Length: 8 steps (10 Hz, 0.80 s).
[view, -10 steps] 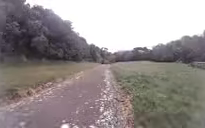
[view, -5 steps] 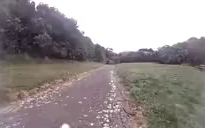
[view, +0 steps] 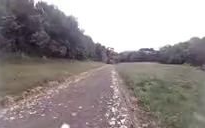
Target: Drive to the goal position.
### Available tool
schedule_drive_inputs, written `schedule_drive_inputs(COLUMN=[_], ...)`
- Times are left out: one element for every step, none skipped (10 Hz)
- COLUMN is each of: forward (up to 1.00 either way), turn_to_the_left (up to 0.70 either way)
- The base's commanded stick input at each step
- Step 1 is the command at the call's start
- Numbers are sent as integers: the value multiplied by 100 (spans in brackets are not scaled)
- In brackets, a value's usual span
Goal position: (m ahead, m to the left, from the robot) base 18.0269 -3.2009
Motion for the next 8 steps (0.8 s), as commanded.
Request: schedule_drive_inputs(forward=[70,70,70,70,70,70,70,70], turn_to_the_left=[0,0,0,0,0,0,0,0])
